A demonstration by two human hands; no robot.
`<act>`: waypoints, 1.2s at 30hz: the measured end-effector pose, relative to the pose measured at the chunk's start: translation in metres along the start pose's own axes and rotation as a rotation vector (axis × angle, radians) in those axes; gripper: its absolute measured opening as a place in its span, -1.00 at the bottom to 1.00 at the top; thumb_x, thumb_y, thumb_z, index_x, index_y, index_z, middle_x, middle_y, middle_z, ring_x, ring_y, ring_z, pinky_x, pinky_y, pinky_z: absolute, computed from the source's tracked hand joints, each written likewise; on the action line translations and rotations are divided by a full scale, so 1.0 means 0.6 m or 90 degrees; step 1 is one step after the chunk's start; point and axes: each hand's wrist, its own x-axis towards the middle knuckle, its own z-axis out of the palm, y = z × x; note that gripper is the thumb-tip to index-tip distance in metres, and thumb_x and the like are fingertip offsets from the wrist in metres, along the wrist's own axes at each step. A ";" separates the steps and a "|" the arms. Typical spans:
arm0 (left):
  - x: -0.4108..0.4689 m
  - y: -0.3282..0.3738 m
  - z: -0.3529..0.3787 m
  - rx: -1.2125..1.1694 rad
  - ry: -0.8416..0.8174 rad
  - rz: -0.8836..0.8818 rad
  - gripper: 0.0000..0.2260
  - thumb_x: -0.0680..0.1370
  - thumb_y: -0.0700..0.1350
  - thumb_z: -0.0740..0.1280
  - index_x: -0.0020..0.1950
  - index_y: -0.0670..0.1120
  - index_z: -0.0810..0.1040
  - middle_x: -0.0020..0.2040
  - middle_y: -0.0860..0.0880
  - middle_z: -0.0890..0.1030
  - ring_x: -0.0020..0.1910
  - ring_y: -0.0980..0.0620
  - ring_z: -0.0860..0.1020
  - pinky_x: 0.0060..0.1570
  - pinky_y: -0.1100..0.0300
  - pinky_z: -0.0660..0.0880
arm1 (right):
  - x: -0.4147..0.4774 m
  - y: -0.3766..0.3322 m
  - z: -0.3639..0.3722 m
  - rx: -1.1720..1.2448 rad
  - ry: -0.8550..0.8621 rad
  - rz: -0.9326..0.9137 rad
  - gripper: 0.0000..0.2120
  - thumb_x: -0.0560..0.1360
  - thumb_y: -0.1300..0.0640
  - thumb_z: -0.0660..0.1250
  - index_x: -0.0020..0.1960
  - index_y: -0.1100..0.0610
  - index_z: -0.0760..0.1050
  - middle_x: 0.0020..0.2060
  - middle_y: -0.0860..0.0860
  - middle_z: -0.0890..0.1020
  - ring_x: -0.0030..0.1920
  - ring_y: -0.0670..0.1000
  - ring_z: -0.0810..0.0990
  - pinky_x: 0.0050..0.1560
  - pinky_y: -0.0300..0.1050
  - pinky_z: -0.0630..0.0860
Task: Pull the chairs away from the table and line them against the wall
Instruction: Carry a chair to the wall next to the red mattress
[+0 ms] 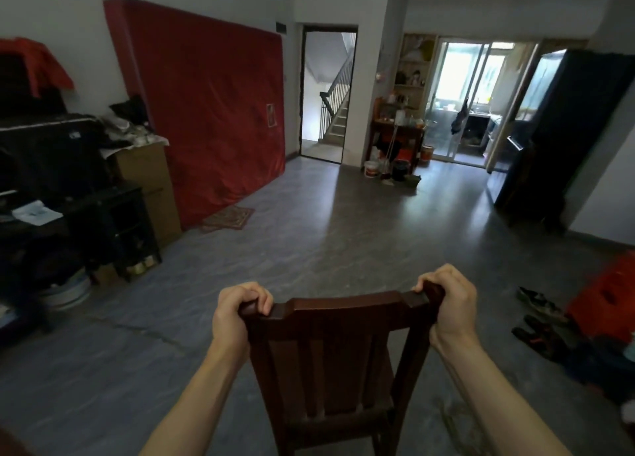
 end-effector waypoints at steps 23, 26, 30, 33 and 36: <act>1.192 -0.087 -0.438 0.154 0.003 -0.034 -0.85 0.31 -0.13 0.17 -0.42 -0.18 0.37 -0.46 -0.14 0.36 -0.46 -0.01 0.28 -0.34 0.05 0.22 | 0.768 0.623 0.853 0.072 -0.168 0.050 -0.80 0.38 0.35 0.20 -0.37 0.18 0.27 -0.55 0.21 0.46 -0.49 0.13 0.47 -0.27 -0.05 0.65; 1.333 -0.095 -0.511 0.157 0.004 -0.048 -0.82 0.30 -0.12 0.19 -0.46 -0.19 0.37 -0.43 -0.13 0.35 -0.45 -0.04 0.25 -0.33 0.02 0.18 | 0.843 0.707 0.967 0.054 -0.156 0.050 -0.67 0.45 0.50 0.12 -0.39 0.18 0.27 -0.56 0.22 0.45 -0.51 0.11 0.46 -0.28 -0.06 0.64; 1.516 -0.103 -0.603 0.187 -0.009 -0.045 -0.78 0.29 -0.06 0.22 -0.46 -0.18 0.37 -0.45 -0.14 0.36 -0.48 -0.01 0.27 -0.39 0.09 0.22 | 0.933 0.798 1.113 0.047 -0.150 0.045 -0.64 0.41 0.45 0.16 -0.44 0.08 0.34 -0.55 0.23 0.44 -0.52 0.09 0.47 -0.28 -0.06 0.64; 1.660 -0.125 -0.683 0.173 -0.030 -0.059 -0.78 0.31 -0.10 0.19 -0.48 -0.20 0.37 -0.45 -0.15 0.36 -0.45 -0.06 0.24 -0.32 -0.01 0.14 | 0.992 0.868 1.219 0.046 -0.135 0.037 -0.74 0.34 0.35 0.21 -0.46 0.07 0.36 -0.54 0.26 0.45 -0.51 0.13 0.47 -0.27 -0.04 0.64; 1.795 -0.155 -0.772 0.139 -0.052 -0.072 -0.80 0.31 -0.12 0.20 -0.47 -0.20 0.38 -0.45 -0.14 0.37 -0.43 -0.08 0.23 -0.31 -0.02 0.14 | 1.036 0.951 1.320 0.034 -0.121 0.030 -0.73 0.35 0.34 0.20 -0.45 0.07 0.36 -0.56 0.20 0.49 -0.51 0.12 0.49 -0.24 0.00 0.66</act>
